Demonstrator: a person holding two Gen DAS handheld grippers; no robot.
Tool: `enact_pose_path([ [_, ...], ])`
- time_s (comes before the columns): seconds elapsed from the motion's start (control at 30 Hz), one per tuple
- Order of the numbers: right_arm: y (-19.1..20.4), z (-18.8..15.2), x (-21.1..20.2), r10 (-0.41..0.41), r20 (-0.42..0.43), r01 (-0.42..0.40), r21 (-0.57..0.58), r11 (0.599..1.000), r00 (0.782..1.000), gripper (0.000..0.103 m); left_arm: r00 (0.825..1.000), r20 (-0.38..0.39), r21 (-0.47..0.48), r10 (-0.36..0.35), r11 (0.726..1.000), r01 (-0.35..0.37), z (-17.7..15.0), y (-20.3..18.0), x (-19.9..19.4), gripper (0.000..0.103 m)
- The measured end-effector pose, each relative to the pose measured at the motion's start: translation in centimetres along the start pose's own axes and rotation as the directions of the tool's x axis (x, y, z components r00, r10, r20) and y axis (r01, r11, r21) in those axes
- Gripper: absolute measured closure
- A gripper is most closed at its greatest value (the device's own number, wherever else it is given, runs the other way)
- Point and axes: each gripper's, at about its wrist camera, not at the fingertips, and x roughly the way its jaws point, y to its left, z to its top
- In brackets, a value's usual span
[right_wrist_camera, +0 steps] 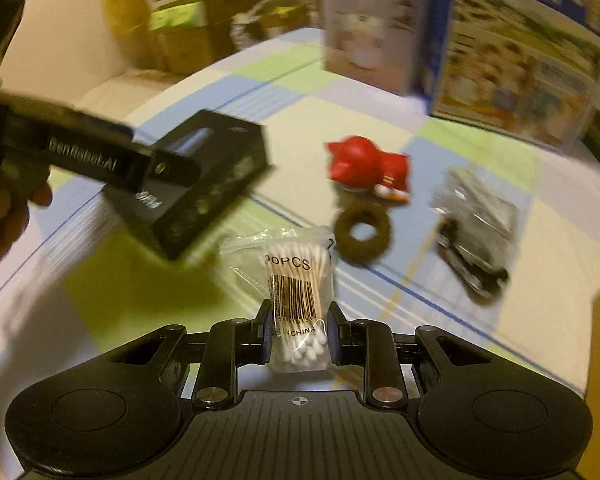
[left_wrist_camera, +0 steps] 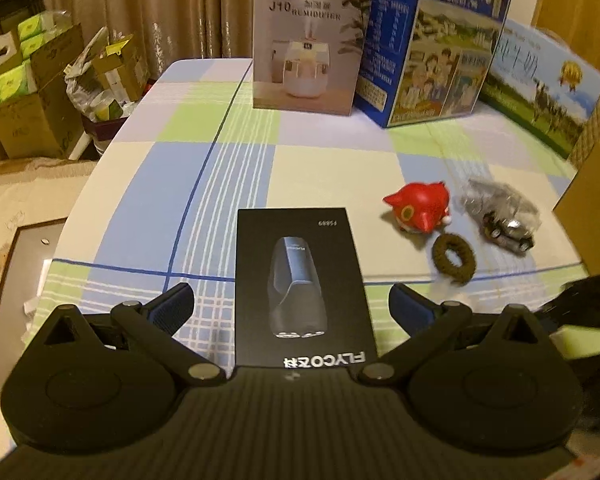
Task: Organize objects
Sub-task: 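Grasp the cotton swab bag with the right tool while the left tool grasps the black FLYCO box, then carry the swab bag and black box up toward the cardboard box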
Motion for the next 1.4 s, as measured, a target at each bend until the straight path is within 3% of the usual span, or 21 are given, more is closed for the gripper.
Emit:
enact_pose_path([
  [0.07, -0.6, 0.1, -0.4, -0.017, -0.001, 0.017, 0.025, 1.0, 1.0, 0.08, 1.0, -0.014, 0.001, -0.005, 1.0, 0.005, 0.1, -0.1, 0.7, 0.003],
  [0.13, -1.0, 0.0, -0.6, -0.036, -0.005, 0.036, 0.042, 0.998, 0.999, 0.08, 1.0, -0.025, 0.002, -0.016, 1.0, 0.017, 0.2, -0.2, 1.4, 0.012],
  [0.3, -1.4, -0.1, -1.6, -0.051, 0.008, 0.05, 0.082, 0.995, 0.999, 0.08, 0.999, -0.052, 0.06, 0.013, 0.998, -0.009, 0.1, -1.2, 2.5, 0.025],
  [0.6, -1.2, -1.3, -4.6, -0.058, 0.04, 0.049, 0.192, 0.98, 0.998, 0.08, 0.996, -0.079, 0.066, -0.029, 0.997, 0.035, -1.0, -3.0, 1.3, 0.026],
  [0.9, -0.3, -4.9, -9.1, -0.114, 0.082, 0.086, 0.287, 0.954, 0.99, 0.08, 0.994, -0.064, 0.179, -0.086, 0.979, 0.096, -3.8, -7.9, -3.0, 0.026],
  [1.13, 0.9, -8.6, -13.0, -0.19, 0.124, 0.138, 0.345, 0.929, 0.974, 0.08, 0.987, -0.043, 0.122, -0.152, 0.98, 0.156, -6.4, -9.9, -6.6, 0.026],
  [1.4, 2.4, -12.2, -17.3, -0.245, 0.173, 0.16, 0.4, 0.903, 0.954, 0.08, 0.991, -0.006, 0.091, -0.134, 0.987, 0.134, -8.9, -11.4, -11.4, 0.026],
])
